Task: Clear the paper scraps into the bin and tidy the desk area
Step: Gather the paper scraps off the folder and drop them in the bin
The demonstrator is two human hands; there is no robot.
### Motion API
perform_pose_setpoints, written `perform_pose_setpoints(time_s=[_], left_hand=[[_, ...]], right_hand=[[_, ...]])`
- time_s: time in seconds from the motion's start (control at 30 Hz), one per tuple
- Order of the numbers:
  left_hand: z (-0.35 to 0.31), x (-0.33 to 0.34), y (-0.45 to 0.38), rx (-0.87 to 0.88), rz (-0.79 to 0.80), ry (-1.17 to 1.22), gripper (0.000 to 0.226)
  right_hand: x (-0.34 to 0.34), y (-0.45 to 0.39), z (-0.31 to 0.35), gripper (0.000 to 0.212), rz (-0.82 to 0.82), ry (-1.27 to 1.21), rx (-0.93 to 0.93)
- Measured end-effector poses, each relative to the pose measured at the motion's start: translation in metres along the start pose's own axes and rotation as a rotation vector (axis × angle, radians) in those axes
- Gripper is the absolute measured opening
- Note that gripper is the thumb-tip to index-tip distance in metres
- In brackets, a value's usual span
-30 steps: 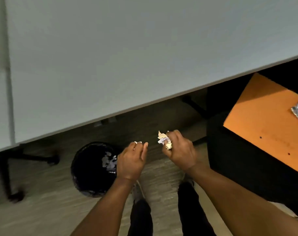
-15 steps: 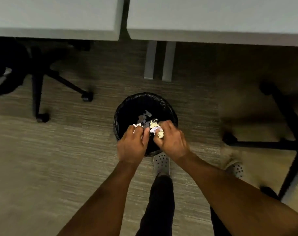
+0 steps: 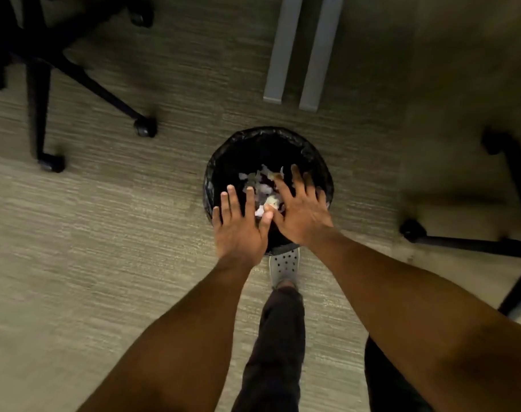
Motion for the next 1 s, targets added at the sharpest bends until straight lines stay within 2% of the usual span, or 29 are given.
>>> perform_pose_setpoints(time_s=[0.27, 0.57, 0.8, 1.0], left_hand=[[0.000, 0.000, 0.013, 0.032, -0.020, 0.033, 0.076], [-0.016, -0.024, 0.030, 0.074, -0.098, 0.042, 0.073], [-0.054, -0.067, 0.070, 0.210, -0.172, 0.058, 0.064], [-0.103, -0.131, 0.113, 0.321, -0.280, 0.118, 0.053]], right_hand=[[0.002, 0.016, -0.004, 0.072, 0.015, -0.033, -0.013], [-0.024, 0.046, -0.005, 0.073, -0.063, -0.112, -0.007], [-0.069, 0.107, -0.022, 0.077, -0.117, -0.199, 0.105], [-0.136, 0.173, -0.034, 0.072, -0.277, -0.326, 0.173]])
Point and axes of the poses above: each hand's wrist, its own y-axis away from the middle knuckle, its own x-axis out of the palm, z = x × y, the point moved 4 cm from there along -y, towards the middle knuckle, and after that the axes turned 15 degrees about -y, right-handed, at the moved point
